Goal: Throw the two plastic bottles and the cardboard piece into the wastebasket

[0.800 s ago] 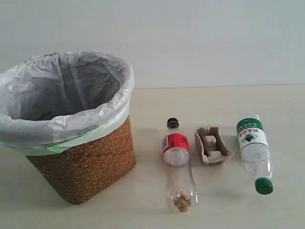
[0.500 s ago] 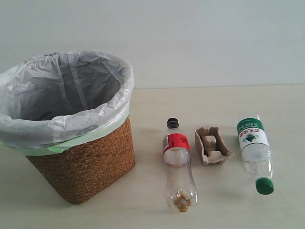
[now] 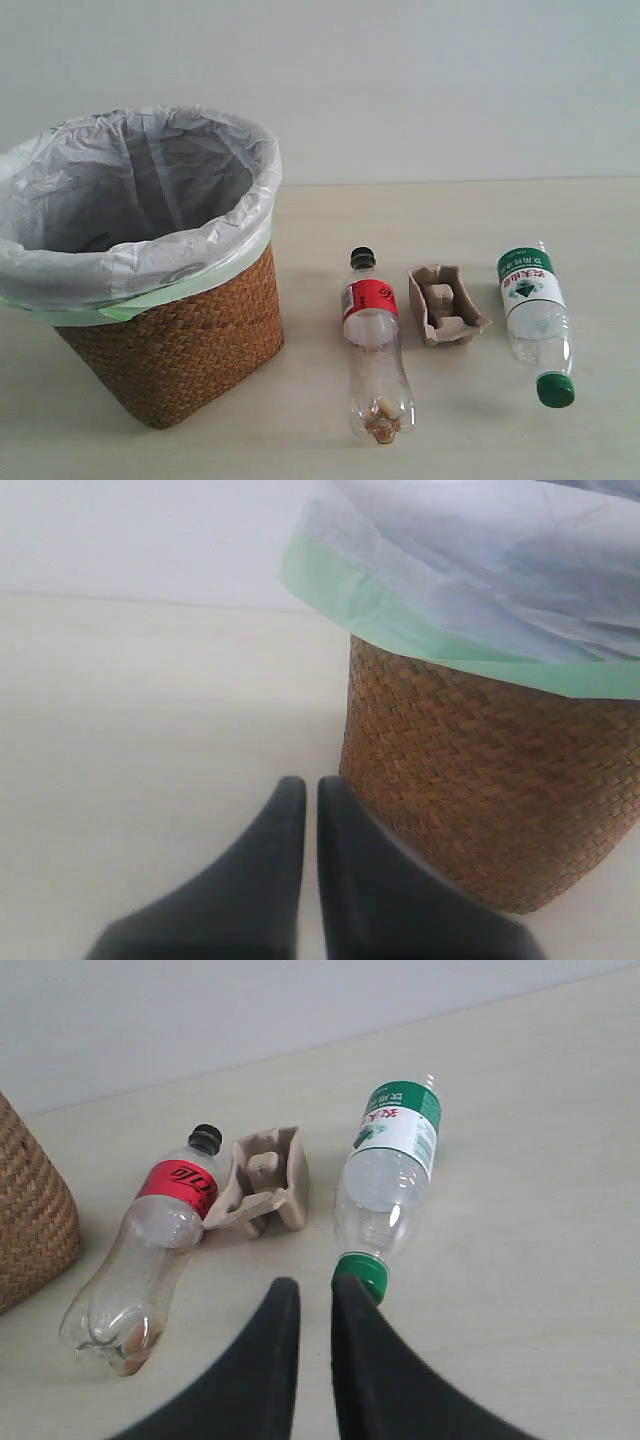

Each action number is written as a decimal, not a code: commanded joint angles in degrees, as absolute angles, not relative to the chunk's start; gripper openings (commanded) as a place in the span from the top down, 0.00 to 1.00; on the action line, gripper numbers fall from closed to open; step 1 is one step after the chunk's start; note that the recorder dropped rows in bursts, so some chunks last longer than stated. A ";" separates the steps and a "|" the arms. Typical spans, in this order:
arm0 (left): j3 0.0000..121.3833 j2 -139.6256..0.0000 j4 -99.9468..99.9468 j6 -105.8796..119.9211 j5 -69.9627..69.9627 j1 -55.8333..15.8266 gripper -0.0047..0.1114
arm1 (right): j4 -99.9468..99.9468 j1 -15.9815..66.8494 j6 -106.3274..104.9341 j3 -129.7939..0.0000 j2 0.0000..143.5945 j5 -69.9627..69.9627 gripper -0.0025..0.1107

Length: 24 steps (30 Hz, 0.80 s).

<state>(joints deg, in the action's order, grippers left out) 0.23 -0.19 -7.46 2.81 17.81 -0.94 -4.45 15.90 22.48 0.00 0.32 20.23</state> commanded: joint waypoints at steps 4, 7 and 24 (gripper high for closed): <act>0.00 0.00 -7.29 2.52 17.74 -0.91 0.93 | -4.63 15.93 21.95 0.00 0.00 19.59 0.90; 0.00 0.00 -7.29 2.52 17.74 -0.91 0.93 | 2.20 15.93 28.53 0.00 0.00 19.59 0.90; 0.00 0.00 -7.29 2.52 17.74 -0.91 0.93 | 13.17 15.93 37.17 0.00 0.00 18.70 0.90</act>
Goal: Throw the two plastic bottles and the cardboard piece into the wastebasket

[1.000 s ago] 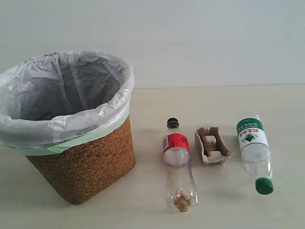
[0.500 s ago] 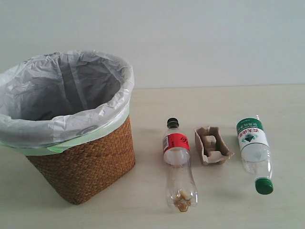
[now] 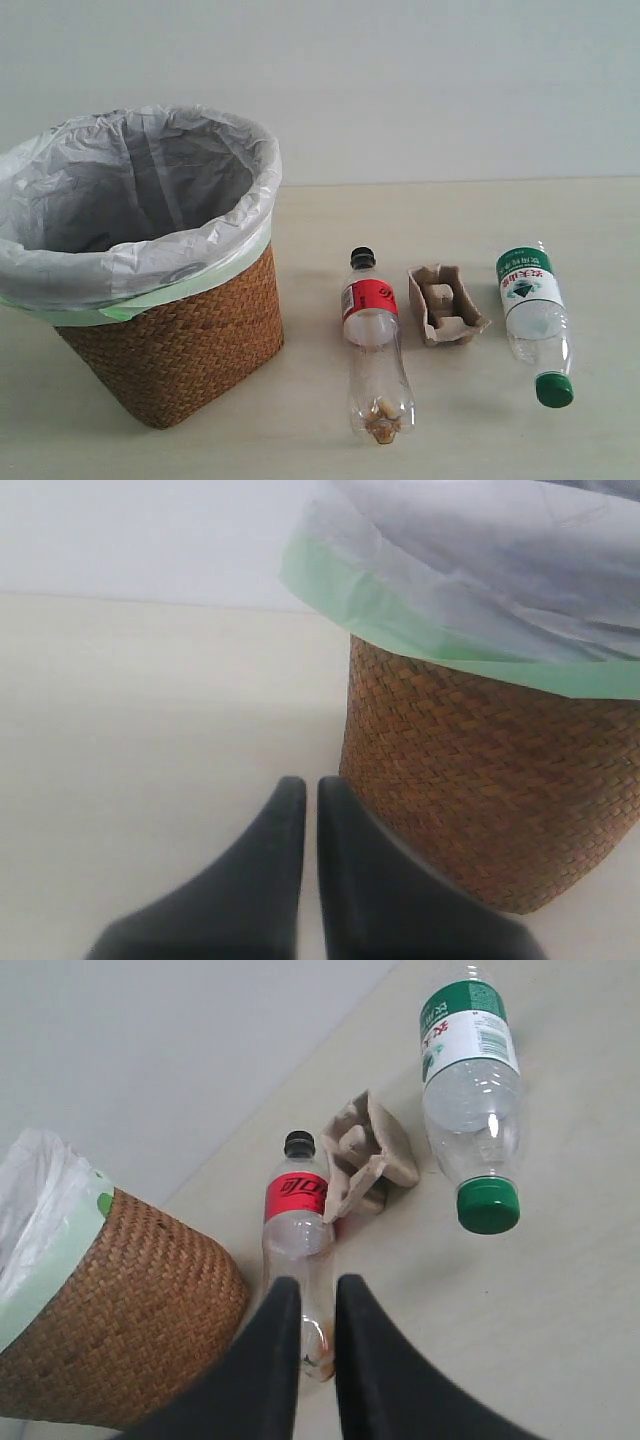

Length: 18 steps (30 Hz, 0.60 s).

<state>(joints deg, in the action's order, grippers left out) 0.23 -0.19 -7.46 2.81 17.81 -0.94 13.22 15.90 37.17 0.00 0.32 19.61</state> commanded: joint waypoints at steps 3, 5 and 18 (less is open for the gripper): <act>0.00 0.00 -7.29 2.52 17.74 -0.91 0.93 | 13.17 15.93 37.17 0.00 0.00 17.96 0.90; 0.00 0.00 -7.29 2.52 17.74 -0.91 0.93 | 13.66 15.93 37.17 0.00 0.00 16.93 0.90; 0.00 0.00 -7.29 2.52 17.74 -0.91 0.93 | 18.80 16.03 37.92 0.00 0.00 -17.29 0.90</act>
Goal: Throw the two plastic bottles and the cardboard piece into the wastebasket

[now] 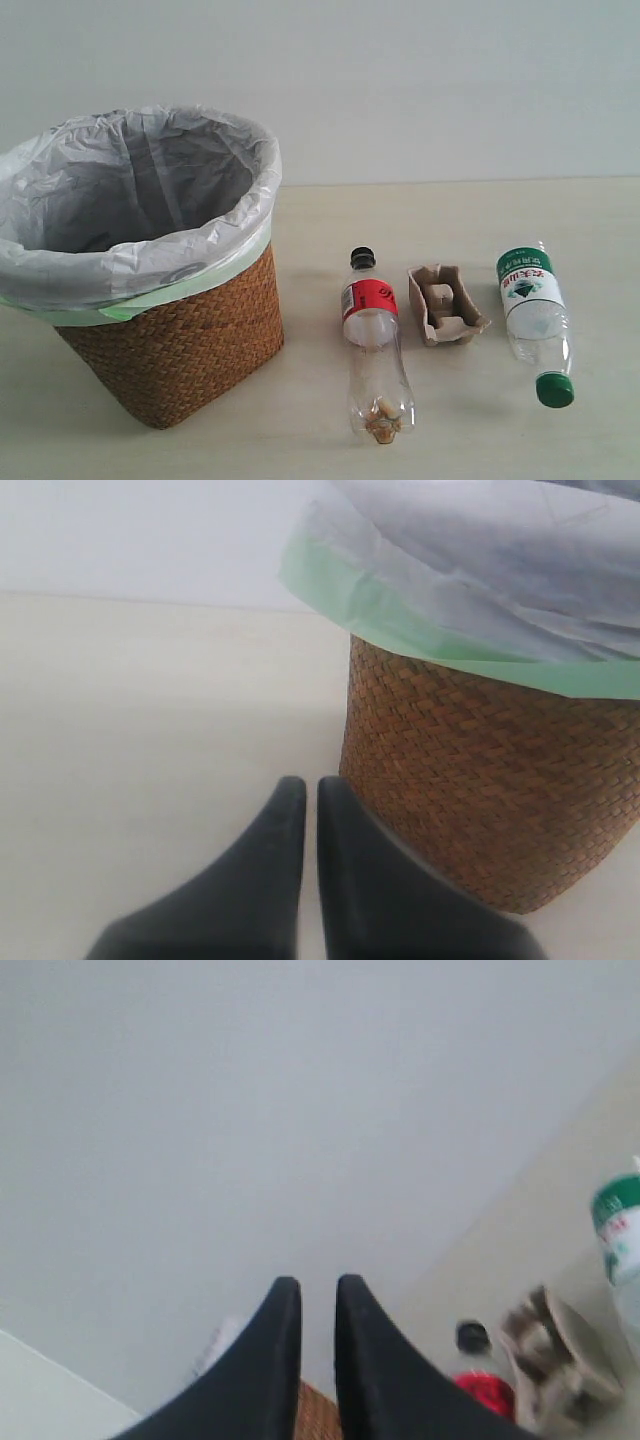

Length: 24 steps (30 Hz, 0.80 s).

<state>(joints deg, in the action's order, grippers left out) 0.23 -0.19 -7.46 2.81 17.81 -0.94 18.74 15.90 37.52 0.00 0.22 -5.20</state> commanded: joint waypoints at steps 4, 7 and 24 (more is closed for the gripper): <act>0.00 0.00 -7.29 2.52 17.74 -0.91 0.93 | 7.85 16.03 38.42 -4.51 1.58 -14.40 0.90; 0.00 0.00 -7.29 2.52 17.74 -0.91 0.93 | -9.06 16.03 38.27 -17.92 11.62 -1.09 0.90; 0.00 0.00 -7.29 2.52 17.74 -0.91 0.93 | -8.02 16.03 8.98 -67.77 76.45 53.59 0.57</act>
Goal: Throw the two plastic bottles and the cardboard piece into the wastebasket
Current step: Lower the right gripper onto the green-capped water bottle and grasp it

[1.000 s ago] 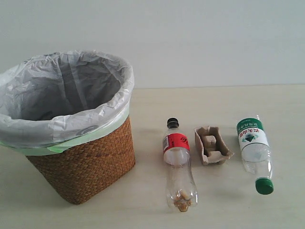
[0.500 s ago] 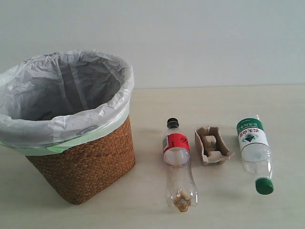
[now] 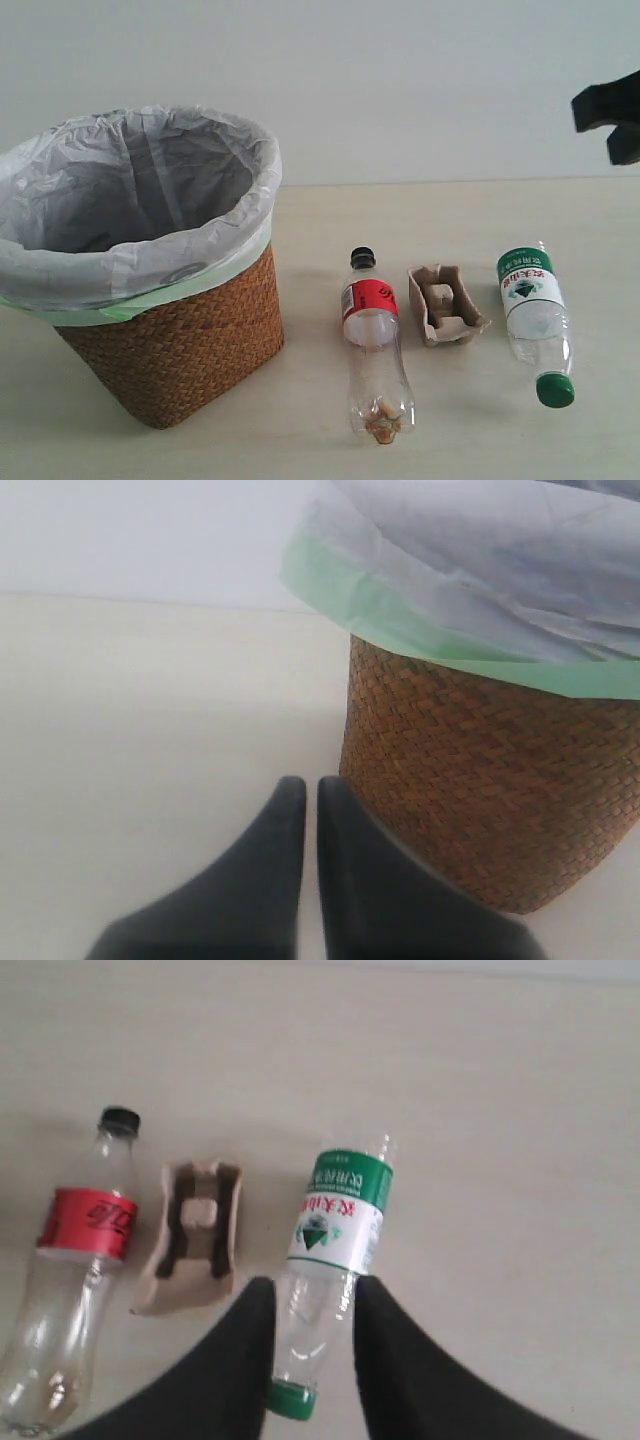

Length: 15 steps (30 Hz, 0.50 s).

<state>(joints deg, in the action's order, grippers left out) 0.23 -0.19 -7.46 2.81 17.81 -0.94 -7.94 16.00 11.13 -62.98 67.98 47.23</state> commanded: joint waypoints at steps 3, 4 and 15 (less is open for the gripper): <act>0.00 0.00 -7.29 2.52 17.74 -0.91 0.93 | -10.00 16.03 11.93 -69.96 82.23 54.47 0.43; 0.00 0.00 -7.29 2.52 17.74 -0.91 0.93 | -10.34 15.91 13.65 -70.34 83.71 54.34 0.43; 0.00 0.00 -7.29 2.52 17.74 -0.91 0.93 | -10.34 15.91 14.78 -72.24 97.66 49.77 0.43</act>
<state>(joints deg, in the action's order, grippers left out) 0.23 -0.19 -7.46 2.81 17.81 -0.94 -9.88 16.00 14.35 -71.81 95.65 51.25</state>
